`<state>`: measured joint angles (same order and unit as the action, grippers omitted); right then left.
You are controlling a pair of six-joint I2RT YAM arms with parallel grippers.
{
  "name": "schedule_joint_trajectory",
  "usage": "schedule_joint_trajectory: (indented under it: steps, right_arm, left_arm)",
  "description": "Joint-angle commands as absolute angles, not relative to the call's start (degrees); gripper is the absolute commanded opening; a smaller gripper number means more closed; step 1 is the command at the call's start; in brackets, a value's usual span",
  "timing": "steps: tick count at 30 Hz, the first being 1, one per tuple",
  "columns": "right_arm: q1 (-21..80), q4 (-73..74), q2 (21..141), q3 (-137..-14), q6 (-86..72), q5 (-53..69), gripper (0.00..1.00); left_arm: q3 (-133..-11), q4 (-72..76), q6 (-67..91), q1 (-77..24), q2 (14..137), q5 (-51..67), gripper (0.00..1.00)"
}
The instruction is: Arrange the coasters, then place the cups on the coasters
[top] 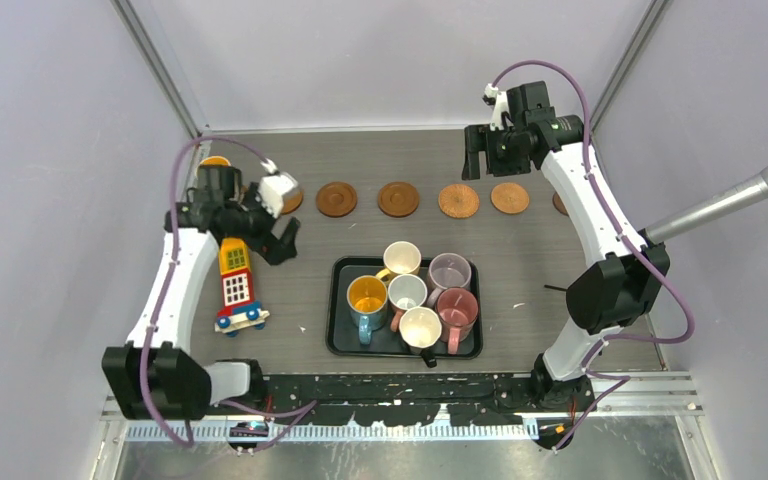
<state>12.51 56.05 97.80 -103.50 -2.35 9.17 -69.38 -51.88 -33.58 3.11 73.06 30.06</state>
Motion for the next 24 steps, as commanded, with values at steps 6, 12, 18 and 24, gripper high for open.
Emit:
schedule_joint_trajectory:
  steps: [6,12,18,24]
  right_arm:
    - [12.25,56.17,95.51,-102.53,-2.36,10.82,0.84]
    - [12.21,56.13,95.12,-101.62,-2.67,10.93,0.84]
    - [12.22,55.97,94.49,-99.61,-3.00,11.00,0.84]
    - [12.27,55.99,94.10,-98.70,-2.80,10.62,0.84]
  left_arm:
    - [-58.98,-56.49,-28.80,-18.09,62.10,25.87,0.94]
    - [-52.75,-50.72,-20.95,-30.85,58.36,19.88,0.94]
    - [-51.58,-44.01,-13.24,-36.28,58.64,18.06,0.99]
    - [-51.94,-41.06,-4.16,-37.76,61.61,19.44,1.00]
